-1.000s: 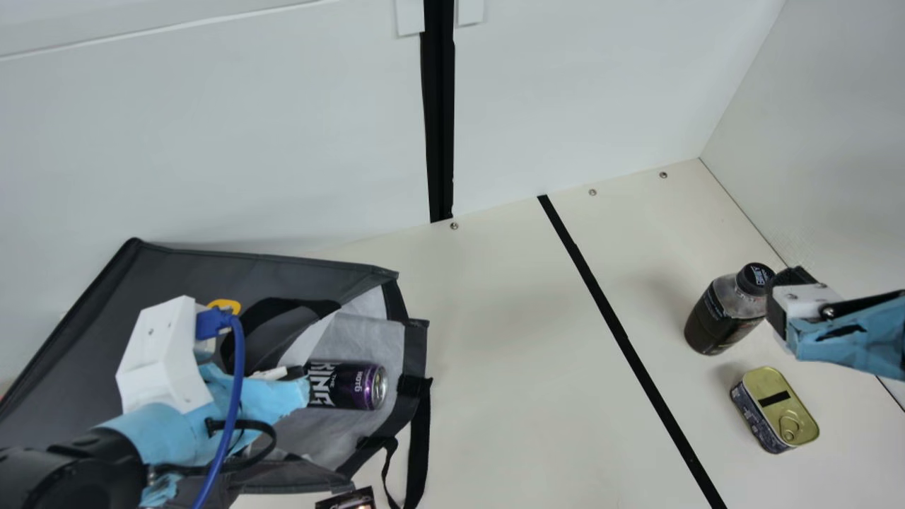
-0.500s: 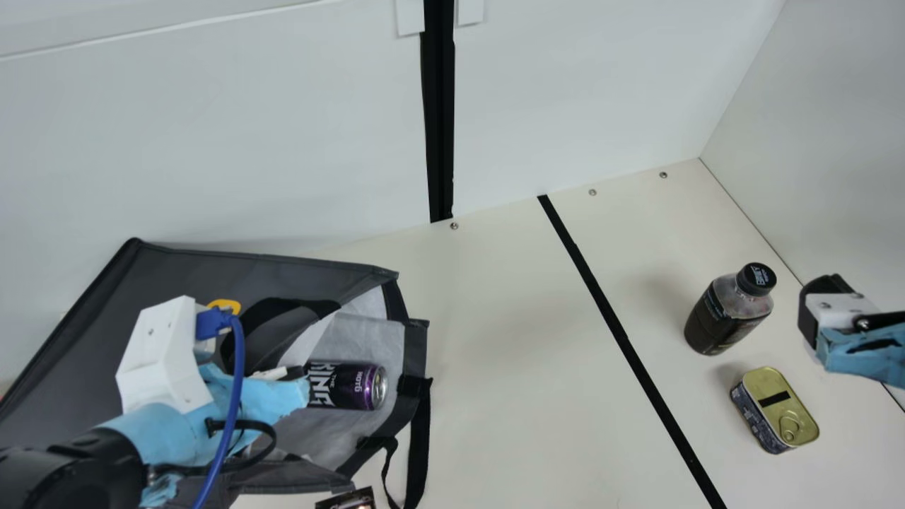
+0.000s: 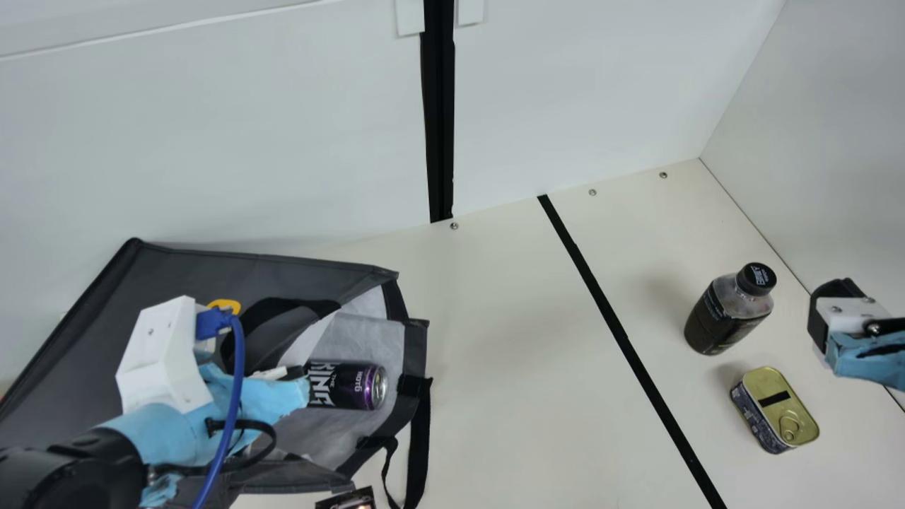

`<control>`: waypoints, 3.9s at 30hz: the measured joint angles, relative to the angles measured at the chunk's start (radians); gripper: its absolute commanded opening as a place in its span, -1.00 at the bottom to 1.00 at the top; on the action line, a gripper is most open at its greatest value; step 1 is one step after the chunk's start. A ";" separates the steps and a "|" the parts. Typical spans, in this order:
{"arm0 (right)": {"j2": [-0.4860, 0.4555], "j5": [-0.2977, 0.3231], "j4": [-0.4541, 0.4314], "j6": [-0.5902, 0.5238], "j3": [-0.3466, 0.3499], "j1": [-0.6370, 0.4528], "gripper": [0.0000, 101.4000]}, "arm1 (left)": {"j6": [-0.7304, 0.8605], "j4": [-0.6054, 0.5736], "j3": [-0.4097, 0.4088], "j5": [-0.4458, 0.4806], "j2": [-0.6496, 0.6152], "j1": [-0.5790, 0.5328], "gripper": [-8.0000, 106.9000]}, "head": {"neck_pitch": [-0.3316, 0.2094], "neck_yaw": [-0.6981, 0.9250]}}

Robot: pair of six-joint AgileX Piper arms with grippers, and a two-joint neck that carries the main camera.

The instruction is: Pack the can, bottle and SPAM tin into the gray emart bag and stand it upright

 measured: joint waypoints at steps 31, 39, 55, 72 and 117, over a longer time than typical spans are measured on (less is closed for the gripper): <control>0.107 -0.002 0.051 -0.072 -0.008 -0.049 0.87 | 0.000 0.000 0.000 0.000 0.000 0.000 -1.00 | 0.002 0.002; 0.175 -0.008 0.090 -0.126 -0.017 -0.089 0.87 | 0.000 0.000 0.000 0.000 0.000 0.000 -1.00 | 0.000 0.000; 0.321 -0.111 0.156 -0.212 0.049 -0.144 0.87 | 0.000 0.000 0.000 0.000 0.000 0.000 -1.00 | 0.002 0.000; 0.466 -0.139 0.197 -0.247 0.043 -0.156 0.87 | 0.000 0.000 0.000 0.000 0.000 0.000 -1.00 | 0.000 0.000; 0.772 -0.110 0.188 -0.224 -0.057 -0.100 0.87 | 0.000 0.000 0.000 0.000 0.000 0.000 -1.00 | 0.000 0.000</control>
